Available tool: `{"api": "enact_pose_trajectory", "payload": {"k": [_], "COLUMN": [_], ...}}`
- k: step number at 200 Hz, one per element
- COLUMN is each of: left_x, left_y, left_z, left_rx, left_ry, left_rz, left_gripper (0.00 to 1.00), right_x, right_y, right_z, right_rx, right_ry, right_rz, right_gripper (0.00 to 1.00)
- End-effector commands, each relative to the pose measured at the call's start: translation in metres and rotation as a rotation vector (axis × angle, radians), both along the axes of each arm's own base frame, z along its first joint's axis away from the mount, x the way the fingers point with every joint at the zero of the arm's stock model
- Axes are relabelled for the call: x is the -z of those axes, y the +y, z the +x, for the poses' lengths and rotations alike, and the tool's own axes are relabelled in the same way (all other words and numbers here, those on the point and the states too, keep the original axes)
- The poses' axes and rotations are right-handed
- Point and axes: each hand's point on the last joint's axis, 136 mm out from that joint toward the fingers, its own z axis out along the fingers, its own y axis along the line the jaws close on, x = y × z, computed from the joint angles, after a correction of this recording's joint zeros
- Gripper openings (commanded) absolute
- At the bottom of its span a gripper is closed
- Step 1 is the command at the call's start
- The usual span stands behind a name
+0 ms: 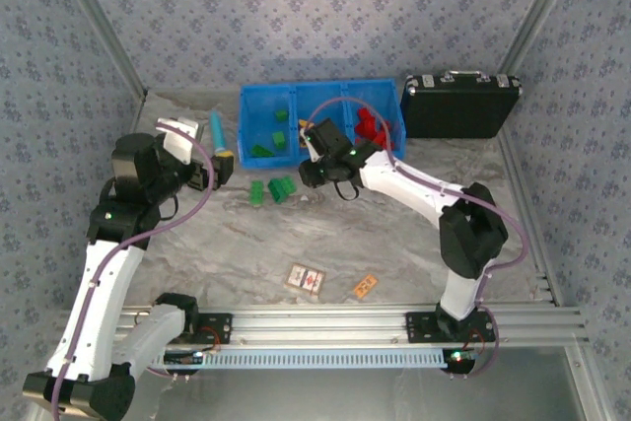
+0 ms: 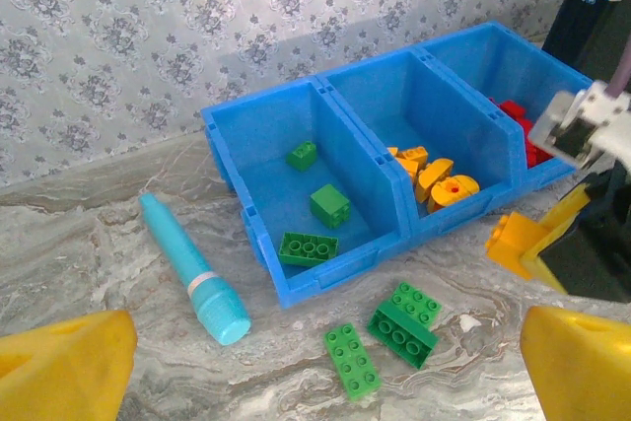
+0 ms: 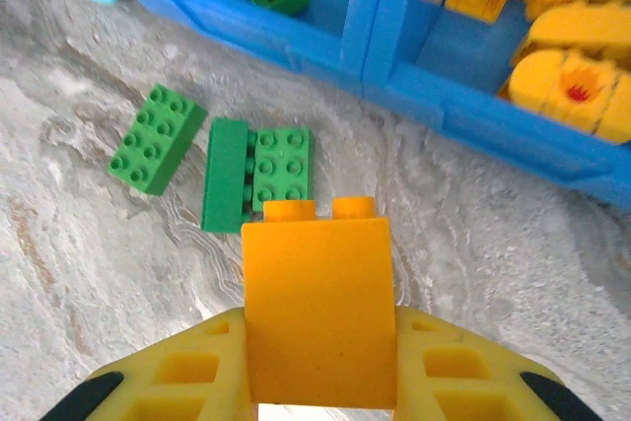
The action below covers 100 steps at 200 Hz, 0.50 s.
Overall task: Sort the legos into containers by color
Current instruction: Place the lego in the container.
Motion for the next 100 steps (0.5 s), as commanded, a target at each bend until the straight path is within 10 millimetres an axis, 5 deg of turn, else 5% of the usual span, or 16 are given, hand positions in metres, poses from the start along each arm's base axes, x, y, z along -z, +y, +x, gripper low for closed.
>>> {"api": "enact_pose_trajectory", "payload": {"k": [1,53,100], "left_x": [-0.01,-0.01,-0.009], "left_y": [0.002,0.002,0.002], "left_z": [0.0,-0.001,0.0], "left_rx": [-0.005,-0.005,-0.004], "left_ry": [-0.036,-0.043,-0.042], "left_rz": [-0.011,-0.008,-0.007], "left_gripper": [1.0,1.0,1.0], "right_x": [-0.034,-0.056,-0.053], "right_y": [-0.007,-0.006,-0.014], "right_z": [0.015,0.064,0.113], "right_rx": [0.002,0.046,0.121], "right_ry": [-0.082,-0.201,-0.251], "right_rz": [-0.002,0.032,0.046], "right_gripper": [0.24,0.24,0.23]}}
